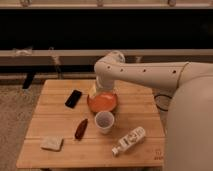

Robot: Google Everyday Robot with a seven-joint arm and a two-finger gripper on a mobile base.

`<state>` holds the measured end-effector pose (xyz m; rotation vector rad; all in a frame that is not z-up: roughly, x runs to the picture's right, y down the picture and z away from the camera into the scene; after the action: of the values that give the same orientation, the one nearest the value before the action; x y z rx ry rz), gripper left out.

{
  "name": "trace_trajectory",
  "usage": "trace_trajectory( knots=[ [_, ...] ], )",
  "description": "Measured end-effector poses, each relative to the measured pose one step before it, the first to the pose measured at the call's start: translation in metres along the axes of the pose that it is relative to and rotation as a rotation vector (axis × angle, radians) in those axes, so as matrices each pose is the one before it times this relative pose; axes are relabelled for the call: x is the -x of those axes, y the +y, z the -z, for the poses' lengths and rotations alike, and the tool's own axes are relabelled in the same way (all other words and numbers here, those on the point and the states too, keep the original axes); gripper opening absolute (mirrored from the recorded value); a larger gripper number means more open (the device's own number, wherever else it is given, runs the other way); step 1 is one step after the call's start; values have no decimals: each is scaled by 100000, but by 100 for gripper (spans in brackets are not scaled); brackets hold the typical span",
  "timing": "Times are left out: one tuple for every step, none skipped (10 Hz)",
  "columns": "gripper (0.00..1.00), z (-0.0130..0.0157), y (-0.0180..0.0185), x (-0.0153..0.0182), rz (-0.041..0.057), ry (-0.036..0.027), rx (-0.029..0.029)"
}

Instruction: Push the ceramic bowl across the table

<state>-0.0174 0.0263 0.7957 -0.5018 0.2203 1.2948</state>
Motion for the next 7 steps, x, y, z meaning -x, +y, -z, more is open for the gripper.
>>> trace_trajectory(
  knots=[
    [80,-1256,-528,937,-361,1962,-2332],
    [79,-1605,-966,885,-608,2917,-2996],
    [76,-828,-276,475,-42,1635,-1382],
    [65,-1079,63,445,543,2387,-1794],
    [55,-861,214,232,952,1913,-1373],
    [45,-879,338,194,868,2089,-1044],
    [37,-762,8,49,464,1810,-991]
  ],
)
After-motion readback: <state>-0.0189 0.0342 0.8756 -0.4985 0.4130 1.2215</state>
